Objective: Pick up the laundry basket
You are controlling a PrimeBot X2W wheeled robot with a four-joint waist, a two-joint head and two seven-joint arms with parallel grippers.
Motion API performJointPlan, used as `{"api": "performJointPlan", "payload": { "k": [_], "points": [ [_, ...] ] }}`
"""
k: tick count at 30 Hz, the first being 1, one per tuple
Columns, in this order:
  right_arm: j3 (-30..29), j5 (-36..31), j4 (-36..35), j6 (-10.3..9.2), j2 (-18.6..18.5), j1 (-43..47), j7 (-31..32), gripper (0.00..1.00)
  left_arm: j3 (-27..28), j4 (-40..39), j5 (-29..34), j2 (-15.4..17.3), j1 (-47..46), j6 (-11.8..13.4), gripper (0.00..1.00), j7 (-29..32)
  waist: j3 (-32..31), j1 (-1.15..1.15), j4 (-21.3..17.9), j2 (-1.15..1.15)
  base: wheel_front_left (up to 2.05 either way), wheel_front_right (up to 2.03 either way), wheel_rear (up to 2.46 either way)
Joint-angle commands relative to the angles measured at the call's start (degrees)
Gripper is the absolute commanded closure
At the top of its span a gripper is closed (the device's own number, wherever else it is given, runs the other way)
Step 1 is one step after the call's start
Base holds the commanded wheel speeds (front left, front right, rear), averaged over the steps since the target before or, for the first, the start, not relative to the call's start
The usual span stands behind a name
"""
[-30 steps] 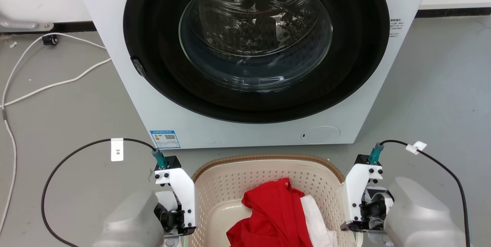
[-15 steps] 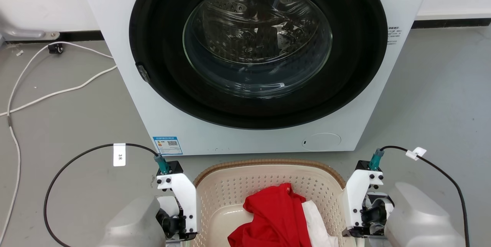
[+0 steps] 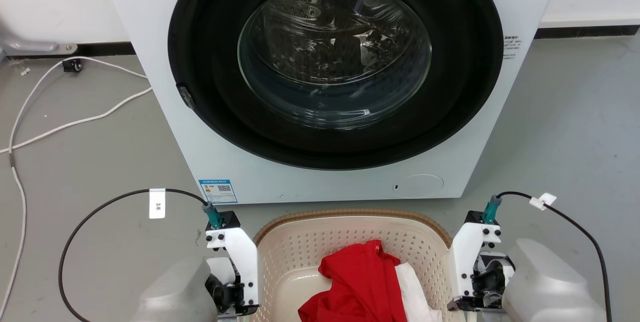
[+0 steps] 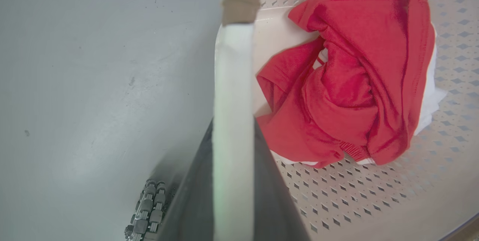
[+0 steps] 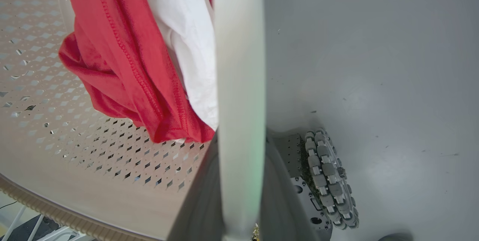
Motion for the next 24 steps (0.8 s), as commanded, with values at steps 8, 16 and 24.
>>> {"api": "performJointPlan", "payload": {
  "k": [8, 16, 24],
  "points": [
    [-1.2, -0.2, -0.8, 0.81, 2.4, -0.6, 0.4, 1.0, -0.5, -1.4, -1.1, -2.4, 0.6, -0.8, 1.0, -0.7, 0.2, 0.0, 0.0, 0.0, 0.0, 0.0, 0.0],
    [-1.8, -0.8, -0.8, 0.81, 2.4, -0.5, 0.9, 1.0, -1.0, -1.1, -1.5, -2.5, 0.8, -0.8, 1.0, -1.0, 0.2, 0.0, 0.0, 0.0, 0.0, 0.0, 0.0],
    [-1.9, -0.3, -0.8, 0.81, 2.4, -0.1, 1.0, 1.0, -1.6, -1.2, -1.9, -2.3, 0.7, -0.8, 1.0, -1.5, 0.2, 0.0, 0.1, 0.0, 0.0, 0.0, 0.0]
  ]
}}
